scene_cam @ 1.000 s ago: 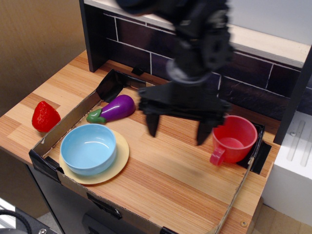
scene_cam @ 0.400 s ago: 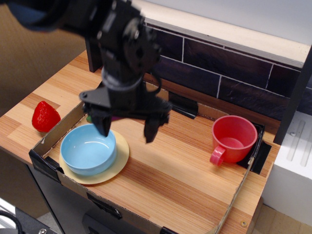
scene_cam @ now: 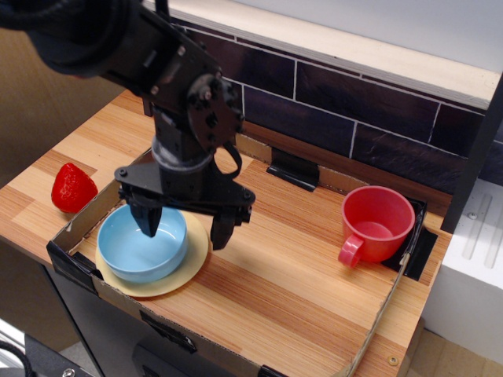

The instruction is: Take bowl off plate

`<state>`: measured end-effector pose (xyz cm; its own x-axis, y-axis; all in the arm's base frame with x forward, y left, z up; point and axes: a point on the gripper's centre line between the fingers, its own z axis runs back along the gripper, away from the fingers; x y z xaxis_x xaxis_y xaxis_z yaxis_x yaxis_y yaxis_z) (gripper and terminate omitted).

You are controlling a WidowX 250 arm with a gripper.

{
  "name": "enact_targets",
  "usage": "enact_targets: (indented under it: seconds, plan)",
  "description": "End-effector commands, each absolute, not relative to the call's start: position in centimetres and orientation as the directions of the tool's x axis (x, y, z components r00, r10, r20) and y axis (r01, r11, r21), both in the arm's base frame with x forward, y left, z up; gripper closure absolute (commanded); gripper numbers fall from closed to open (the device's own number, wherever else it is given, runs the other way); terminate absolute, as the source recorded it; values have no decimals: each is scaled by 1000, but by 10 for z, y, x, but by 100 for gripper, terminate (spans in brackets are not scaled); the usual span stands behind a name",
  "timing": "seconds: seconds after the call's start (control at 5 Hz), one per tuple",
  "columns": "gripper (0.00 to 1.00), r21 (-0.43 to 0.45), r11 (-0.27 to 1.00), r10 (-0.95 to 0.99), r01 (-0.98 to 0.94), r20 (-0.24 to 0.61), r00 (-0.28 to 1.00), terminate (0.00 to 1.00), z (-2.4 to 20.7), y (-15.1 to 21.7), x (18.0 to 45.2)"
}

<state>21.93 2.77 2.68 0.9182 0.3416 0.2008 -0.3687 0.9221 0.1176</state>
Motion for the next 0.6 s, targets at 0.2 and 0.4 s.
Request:
enact_targets:
  seconds: [0.2,0.4]
  plan:
    - [100,139,914,350,-381,204,914,0,12,27,224]
    - [100,116,911,367,-396,215,905,0,24,25,225]
